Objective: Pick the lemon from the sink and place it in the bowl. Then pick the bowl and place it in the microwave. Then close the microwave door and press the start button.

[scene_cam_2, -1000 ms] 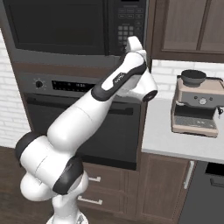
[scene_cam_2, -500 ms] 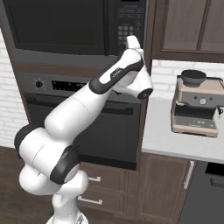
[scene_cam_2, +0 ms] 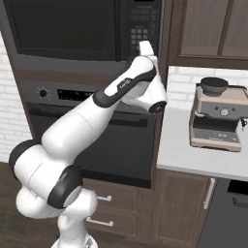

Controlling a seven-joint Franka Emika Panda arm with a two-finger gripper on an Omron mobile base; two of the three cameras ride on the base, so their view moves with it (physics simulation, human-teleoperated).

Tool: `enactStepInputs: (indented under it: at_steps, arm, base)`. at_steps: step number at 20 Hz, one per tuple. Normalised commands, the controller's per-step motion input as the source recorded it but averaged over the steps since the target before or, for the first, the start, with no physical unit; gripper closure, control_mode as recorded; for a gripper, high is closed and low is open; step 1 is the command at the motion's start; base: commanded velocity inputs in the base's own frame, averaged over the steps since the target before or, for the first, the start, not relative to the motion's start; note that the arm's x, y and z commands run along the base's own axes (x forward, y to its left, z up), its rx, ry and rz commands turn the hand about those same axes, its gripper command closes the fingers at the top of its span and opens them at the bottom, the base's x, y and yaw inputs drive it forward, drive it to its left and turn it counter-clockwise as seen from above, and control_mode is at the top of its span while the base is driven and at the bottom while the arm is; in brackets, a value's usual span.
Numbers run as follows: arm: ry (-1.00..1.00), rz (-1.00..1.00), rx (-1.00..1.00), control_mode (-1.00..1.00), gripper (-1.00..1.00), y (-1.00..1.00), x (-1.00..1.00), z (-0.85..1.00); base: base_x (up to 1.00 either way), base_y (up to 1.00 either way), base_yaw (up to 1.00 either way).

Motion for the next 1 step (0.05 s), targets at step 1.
enactStepInputs:
  at_steps: [1]
  arm:
    - [-0.02, 0.00, 0.00, -1.00, 1.00, -0.14, -1.00, 0.00]
  base:
    - [0.00, 0.00, 0.00]
